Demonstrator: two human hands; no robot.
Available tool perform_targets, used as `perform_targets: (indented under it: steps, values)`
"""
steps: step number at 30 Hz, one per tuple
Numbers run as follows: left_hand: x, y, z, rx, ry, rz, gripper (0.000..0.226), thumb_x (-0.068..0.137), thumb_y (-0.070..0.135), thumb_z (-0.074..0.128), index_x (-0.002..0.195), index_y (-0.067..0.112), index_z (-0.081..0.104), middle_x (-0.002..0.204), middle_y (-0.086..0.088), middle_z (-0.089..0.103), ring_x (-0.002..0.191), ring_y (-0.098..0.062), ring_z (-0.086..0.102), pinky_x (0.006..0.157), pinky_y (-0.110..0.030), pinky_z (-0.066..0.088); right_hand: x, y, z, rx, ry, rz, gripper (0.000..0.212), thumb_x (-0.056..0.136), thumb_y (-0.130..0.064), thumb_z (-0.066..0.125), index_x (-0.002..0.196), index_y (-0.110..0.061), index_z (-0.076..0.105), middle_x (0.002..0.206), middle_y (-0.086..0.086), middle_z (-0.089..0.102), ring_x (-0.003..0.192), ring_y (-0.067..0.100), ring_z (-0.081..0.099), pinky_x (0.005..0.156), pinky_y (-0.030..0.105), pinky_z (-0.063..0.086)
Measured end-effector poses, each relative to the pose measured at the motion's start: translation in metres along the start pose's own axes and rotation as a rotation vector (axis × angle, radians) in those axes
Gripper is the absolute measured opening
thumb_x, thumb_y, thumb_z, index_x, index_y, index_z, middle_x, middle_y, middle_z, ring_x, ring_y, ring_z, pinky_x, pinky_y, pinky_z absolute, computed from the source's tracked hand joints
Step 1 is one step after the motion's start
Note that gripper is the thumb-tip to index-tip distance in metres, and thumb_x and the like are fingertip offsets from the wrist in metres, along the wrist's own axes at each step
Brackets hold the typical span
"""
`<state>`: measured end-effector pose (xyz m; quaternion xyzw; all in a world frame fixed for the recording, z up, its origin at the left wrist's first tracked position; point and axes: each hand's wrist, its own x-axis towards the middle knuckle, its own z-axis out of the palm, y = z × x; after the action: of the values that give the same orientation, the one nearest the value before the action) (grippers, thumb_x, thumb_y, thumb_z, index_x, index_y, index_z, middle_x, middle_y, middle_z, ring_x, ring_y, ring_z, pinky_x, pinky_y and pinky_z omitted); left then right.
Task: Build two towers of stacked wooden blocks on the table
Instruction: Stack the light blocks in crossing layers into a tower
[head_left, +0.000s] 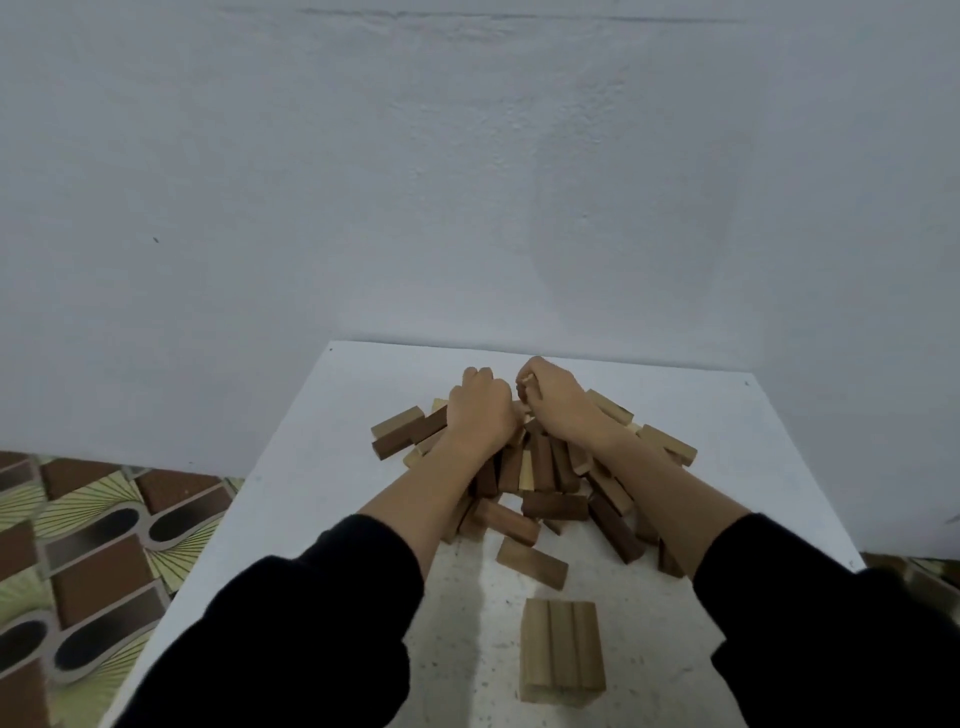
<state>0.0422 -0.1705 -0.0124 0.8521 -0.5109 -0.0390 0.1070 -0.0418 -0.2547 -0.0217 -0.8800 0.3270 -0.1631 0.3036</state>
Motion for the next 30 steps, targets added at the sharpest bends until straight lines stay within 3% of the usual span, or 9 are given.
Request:
perform_targets:
  steps: [5, 9, 12, 14, 17, 21, 24, 27, 30]
  values:
    - [0.006, 0.006, -0.006, -0.064, -0.050, -0.150, 0.027, 0.092, 0.023, 0.054, 0.114, 0.007, 0.056, 0.118, -0.009, 0.057, 0.118, -0.026, 0.045, 0.085, -0.033, 0.040, 0.026, -0.005, 0.003, -0.074, -0.131, -0.070, 0.033, 0.081, 0.011, 0.046, 0.106, -0.003, 0.061, 0.111, 0.009, 0.064, 0.104, 0.022, 0.056, 0.075, 0.018, 0.040]
    - [0.008, 0.008, -0.006, -0.129, -0.061, -0.212, 0.029, 0.092, 0.016, 0.053, 0.120, 0.009, 0.055, 0.122, -0.008, 0.058, 0.119, -0.025, 0.046, 0.089, -0.033, 0.040, 0.045, -0.012, 0.011, -0.264, -0.317, -0.100, 0.036, 0.084, 0.007, 0.045, 0.111, -0.005, 0.064, 0.115, 0.005, 0.065, 0.108, 0.021, 0.059, 0.087, 0.033, 0.046]
    - [0.002, 0.005, -0.003, -0.272, -0.049, -0.241, 0.025, 0.088, 0.016, 0.056, 0.111, 0.007, 0.060, 0.113, -0.010, 0.063, 0.110, -0.027, 0.055, 0.084, -0.033, 0.046, 0.050, -0.016, 0.016, -0.364, -0.379, -0.084, 0.030, 0.086, 0.005, 0.044, 0.108, -0.002, 0.063, 0.116, 0.010, 0.063, 0.110, 0.025, 0.057, 0.083, 0.030, 0.043]
    - [-0.001, -0.002, -0.004, -0.422, -0.044, -0.248, 0.016, 0.085, 0.016, 0.059, 0.096, 0.004, 0.061, 0.097, -0.010, 0.065, 0.097, -0.027, 0.060, 0.072, -0.031, 0.047, 0.051, -0.017, 0.015, -0.316, -0.358, -0.110, 0.032, 0.086, 0.002, 0.044, 0.109, -0.007, 0.065, 0.117, 0.008, 0.063, 0.108, 0.024, 0.056, 0.082, 0.027, 0.040]
    - [-0.005, -0.014, -0.006, -0.595, -0.044, -0.266, 0.020, 0.086, 0.015, 0.057, 0.069, 0.011, 0.047, 0.070, -0.001, 0.052, 0.079, -0.022, 0.054, 0.056, -0.025, 0.038, 0.048, -0.016, 0.014, -0.236, -0.316, -0.104, 0.025, 0.088, -0.006, 0.050, 0.107, -0.010, 0.066, 0.113, 0.010, 0.059, 0.104, 0.023, 0.053, 0.078, 0.025, 0.037]
    - [-0.012, -0.025, -0.008, -0.838, 0.036, -0.307, 0.019, 0.089, 0.020, 0.058, 0.077, 0.012, 0.046, 0.075, 0.002, 0.051, 0.071, -0.012, 0.049, 0.058, -0.021, 0.037, 0.043, -0.016, 0.014, -0.220, -0.274, -0.045, 0.019, 0.088, -0.005, 0.050, 0.101, -0.008, 0.064, 0.110, 0.009, 0.053, 0.101, 0.023, 0.051, 0.071, 0.026, 0.036]
    - [-0.015, -0.034, -0.010, -1.005, 0.083, -0.363, 0.027, 0.090, 0.019, 0.052, 0.068, 0.016, 0.036, 0.069, 0.002, 0.042, 0.061, -0.010, 0.041, 0.054, -0.024, 0.034, 0.038, -0.024, 0.009, -0.045, -0.158, 0.057, 0.020, 0.089, -0.001, 0.048, 0.102, -0.005, 0.063, 0.112, 0.011, 0.054, 0.088, 0.022, 0.057, 0.059, 0.022, 0.040]
    - [-0.019, -0.041, -0.014, -1.147, 0.126, -0.415, 0.028, 0.092, 0.013, 0.042, 0.067, 0.017, 0.029, 0.065, 0.002, 0.035, 0.054, -0.011, 0.034, 0.048, -0.022, 0.030, 0.020, -0.042, -0.007, 0.234, -0.068, 0.146, 0.019, 0.089, -0.003, 0.050, 0.102, -0.005, 0.064, 0.103, 0.002, 0.054, 0.067, 0.008, 0.054, 0.053, 0.018, 0.038]
    - [-0.031, -0.042, -0.023, -1.266, 0.156, -0.410, 0.013, 0.094, 0.008, 0.040, 0.082, 0.011, 0.043, 0.072, 0.000, 0.044, 0.058, -0.009, 0.041, 0.045, -0.014, 0.039, -0.006, -0.061, -0.020, 0.495, -0.059, 0.243, 0.014, 0.084, 0.001, 0.055, 0.090, -0.008, 0.066, 0.080, -0.001, 0.057, 0.057, 0.010, 0.048, 0.050, 0.020, 0.035]
